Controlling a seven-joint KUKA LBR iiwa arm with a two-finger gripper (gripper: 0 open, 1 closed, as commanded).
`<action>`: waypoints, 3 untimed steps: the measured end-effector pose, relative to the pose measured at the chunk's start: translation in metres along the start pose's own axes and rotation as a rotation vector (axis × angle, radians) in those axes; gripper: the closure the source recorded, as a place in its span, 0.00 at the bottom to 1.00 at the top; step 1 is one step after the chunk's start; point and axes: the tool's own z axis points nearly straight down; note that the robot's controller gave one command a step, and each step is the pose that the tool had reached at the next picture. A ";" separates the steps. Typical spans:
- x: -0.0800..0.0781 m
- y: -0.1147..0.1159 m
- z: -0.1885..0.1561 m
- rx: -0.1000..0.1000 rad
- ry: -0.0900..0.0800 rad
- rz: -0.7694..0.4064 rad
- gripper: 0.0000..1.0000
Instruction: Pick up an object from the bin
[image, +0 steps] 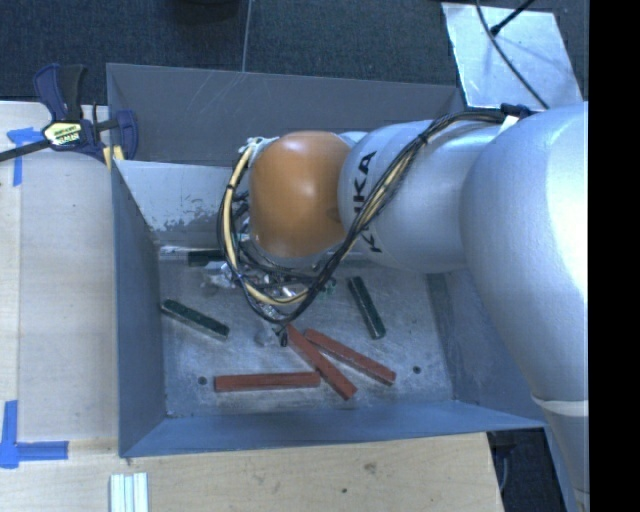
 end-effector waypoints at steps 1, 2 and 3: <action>-0.036 0.056 -0.057 -0.001 -0.012 -0.007 0.00; -0.040 0.064 -0.002 0.001 -0.001 -0.288 0.00; -0.023 -0.005 -0.003 0.004 -0.008 -0.238 0.00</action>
Offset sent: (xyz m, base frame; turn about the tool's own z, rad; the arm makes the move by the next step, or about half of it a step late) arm -0.0116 0.0617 0.0528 -0.0028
